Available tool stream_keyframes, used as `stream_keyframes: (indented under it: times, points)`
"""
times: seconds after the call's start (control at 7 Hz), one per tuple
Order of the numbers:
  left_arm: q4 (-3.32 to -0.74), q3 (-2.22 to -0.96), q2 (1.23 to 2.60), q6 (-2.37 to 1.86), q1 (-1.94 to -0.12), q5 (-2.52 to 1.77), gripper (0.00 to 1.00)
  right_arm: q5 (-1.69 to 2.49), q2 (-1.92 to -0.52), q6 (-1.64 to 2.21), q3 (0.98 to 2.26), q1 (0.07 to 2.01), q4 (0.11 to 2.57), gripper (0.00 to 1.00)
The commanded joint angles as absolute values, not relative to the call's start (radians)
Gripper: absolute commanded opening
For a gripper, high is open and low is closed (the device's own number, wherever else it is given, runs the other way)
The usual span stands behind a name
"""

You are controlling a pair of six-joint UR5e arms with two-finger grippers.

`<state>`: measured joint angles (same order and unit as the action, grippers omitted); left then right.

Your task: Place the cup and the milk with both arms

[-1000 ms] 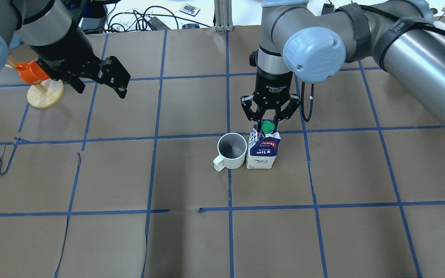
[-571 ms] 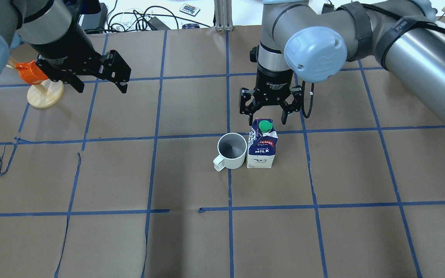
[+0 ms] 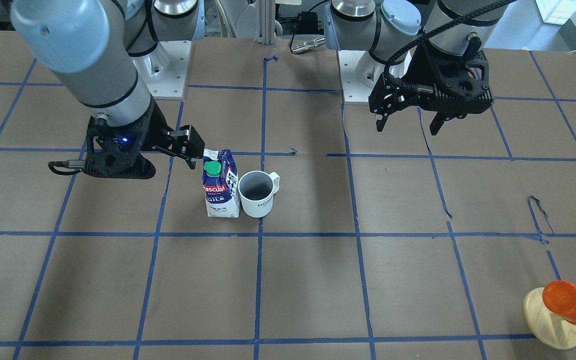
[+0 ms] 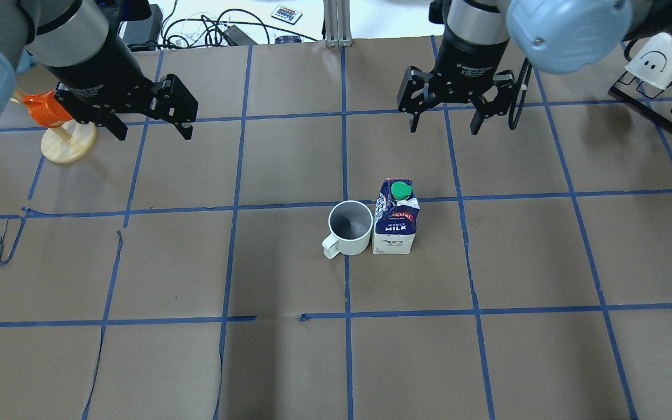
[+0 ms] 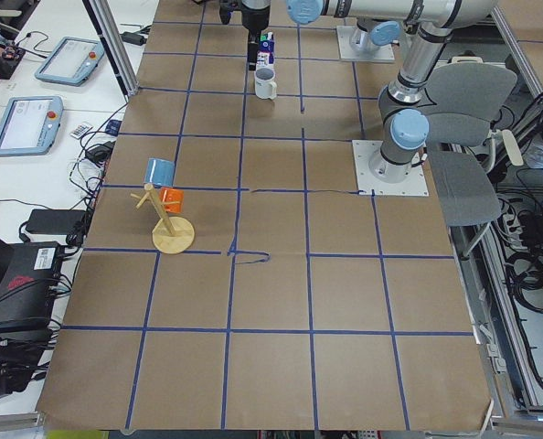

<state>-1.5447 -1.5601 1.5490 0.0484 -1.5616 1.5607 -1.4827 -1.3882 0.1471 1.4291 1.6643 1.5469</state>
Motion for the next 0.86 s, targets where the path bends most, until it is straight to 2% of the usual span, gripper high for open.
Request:
stream_keyframes:
  times: [0.0,0.71]
  points:
    - [-1.545,-1.56,1.548,0.048,-1.562,1.56,1.0,-1.496,-1.462,0.062,1.431,1.628,1.516,1.0]
    - [-1.545,-1.562,1.548,0.049,-1.562,1.562,1.0,-1.571,-1.508,0.025,1.434,1.566,1.477,1.0]
